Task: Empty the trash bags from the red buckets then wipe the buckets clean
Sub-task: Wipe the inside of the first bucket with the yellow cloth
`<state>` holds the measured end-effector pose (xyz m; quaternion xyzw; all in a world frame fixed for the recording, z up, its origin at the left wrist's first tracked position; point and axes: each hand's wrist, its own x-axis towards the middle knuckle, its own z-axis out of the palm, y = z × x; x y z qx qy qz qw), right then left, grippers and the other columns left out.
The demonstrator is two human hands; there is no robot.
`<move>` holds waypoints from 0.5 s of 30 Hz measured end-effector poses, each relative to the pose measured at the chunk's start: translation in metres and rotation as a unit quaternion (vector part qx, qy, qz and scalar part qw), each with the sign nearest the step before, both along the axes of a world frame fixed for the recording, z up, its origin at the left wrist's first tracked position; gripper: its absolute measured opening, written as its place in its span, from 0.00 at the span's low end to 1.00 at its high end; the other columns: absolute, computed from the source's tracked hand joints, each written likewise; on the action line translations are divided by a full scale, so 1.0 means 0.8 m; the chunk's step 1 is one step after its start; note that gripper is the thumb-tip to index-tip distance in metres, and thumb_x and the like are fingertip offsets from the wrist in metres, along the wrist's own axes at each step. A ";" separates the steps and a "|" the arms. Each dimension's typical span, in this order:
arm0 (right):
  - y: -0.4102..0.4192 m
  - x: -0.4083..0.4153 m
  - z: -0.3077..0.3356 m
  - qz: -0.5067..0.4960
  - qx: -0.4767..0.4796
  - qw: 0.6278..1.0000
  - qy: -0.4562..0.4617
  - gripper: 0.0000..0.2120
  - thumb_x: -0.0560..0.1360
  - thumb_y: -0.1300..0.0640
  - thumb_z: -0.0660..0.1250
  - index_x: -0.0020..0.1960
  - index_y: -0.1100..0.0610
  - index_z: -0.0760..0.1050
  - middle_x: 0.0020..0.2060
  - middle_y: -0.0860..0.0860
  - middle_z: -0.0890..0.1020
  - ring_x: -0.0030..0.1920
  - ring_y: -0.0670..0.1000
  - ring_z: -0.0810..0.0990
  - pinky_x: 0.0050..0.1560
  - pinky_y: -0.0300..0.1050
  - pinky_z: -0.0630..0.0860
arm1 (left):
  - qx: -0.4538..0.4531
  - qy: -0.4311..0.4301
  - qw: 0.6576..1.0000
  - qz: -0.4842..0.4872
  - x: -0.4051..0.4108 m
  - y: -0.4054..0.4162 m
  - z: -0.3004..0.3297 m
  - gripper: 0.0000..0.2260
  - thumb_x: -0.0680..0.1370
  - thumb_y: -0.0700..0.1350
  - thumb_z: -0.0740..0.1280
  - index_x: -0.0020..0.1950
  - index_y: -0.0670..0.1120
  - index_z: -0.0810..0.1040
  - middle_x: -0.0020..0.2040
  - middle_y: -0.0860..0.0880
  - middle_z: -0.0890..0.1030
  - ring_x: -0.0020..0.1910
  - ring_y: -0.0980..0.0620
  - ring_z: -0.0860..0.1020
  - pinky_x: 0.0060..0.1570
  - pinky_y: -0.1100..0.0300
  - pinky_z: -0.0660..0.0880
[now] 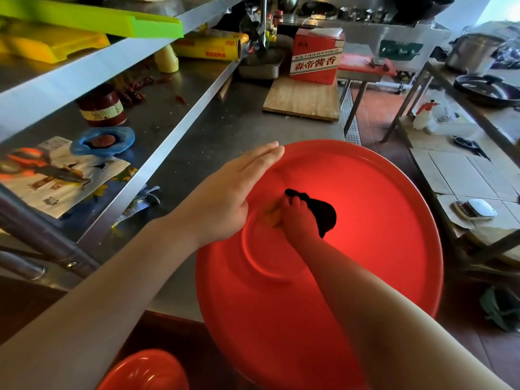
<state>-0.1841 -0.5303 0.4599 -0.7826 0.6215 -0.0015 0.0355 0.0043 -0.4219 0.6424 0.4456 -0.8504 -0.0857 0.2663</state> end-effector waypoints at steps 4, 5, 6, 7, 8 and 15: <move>0.007 0.010 -0.018 -0.027 -0.002 0.997 -0.072 0.24 0.75 0.55 0.66 0.70 0.55 0.66 0.63 0.58 0.68 0.60 0.60 0.70 0.60 0.53 0.70 | 0.000 0.006 1.000 0.006 -0.003 -0.001 0.001 0.40 0.71 0.24 0.59 0.80 0.50 0.58 0.80 0.55 0.58 0.77 0.59 0.58 0.71 0.73 0.54; 0.010 0.012 -0.024 -0.035 -0.005 0.996 -0.087 0.24 0.75 0.51 0.66 0.69 0.55 0.67 0.63 0.58 0.68 0.60 0.61 0.70 0.60 0.55 0.70 | 0.002 0.008 1.000 0.008 -0.004 -0.001 0.001 0.40 0.71 0.24 0.59 0.80 0.50 0.58 0.80 0.55 0.58 0.77 0.59 0.58 0.71 0.73 0.54; 0.014 0.015 -0.029 -0.042 -0.006 0.994 -0.100 0.24 0.75 0.47 0.65 0.69 0.54 0.68 0.64 0.58 0.67 0.60 0.61 0.69 0.61 0.56 0.69 | 0.004 0.010 1.000 0.009 -0.004 -0.001 0.001 0.40 0.71 0.24 0.59 0.80 0.50 0.58 0.80 0.55 0.58 0.77 0.59 0.58 0.71 0.73 0.54; 0.017 0.017 -0.033 -0.050 -0.005 0.992 -0.113 0.25 0.75 0.43 0.64 0.69 0.53 0.68 0.65 0.58 0.66 0.62 0.62 0.68 0.62 0.57 0.69 | 0.005 0.009 1.000 0.011 -0.005 0.000 0.001 0.40 0.71 0.24 0.59 0.80 0.50 0.58 0.80 0.55 0.58 0.77 0.59 0.58 0.71 0.73 0.55; 0.019 0.019 -0.037 -0.056 -0.003 0.990 -0.128 0.25 0.76 0.41 0.62 0.69 0.52 0.69 0.66 0.58 0.66 0.63 0.62 0.68 0.63 0.58 0.68 | 0.004 0.008 1.000 0.013 -0.006 0.000 0.001 0.40 0.71 0.25 0.59 0.80 0.50 0.58 0.80 0.55 0.58 0.77 0.58 0.58 0.70 0.74 0.55; 0.033 0.026 -0.054 -0.052 0.039 0.984 -0.168 0.19 0.80 0.52 0.59 0.70 0.51 0.70 0.72 0.60 0.61 0.68 0.63 0.66 0.67 0.56 0.67 | 0.005 0.001 1.000 0.024 -0.009 0.000 0.000 0.40 0.71 0.25 0.59 0.80 0.51 0.57 0.80 0.56 0.57 0.77 0.58 0.58 0.71 0.72 0.56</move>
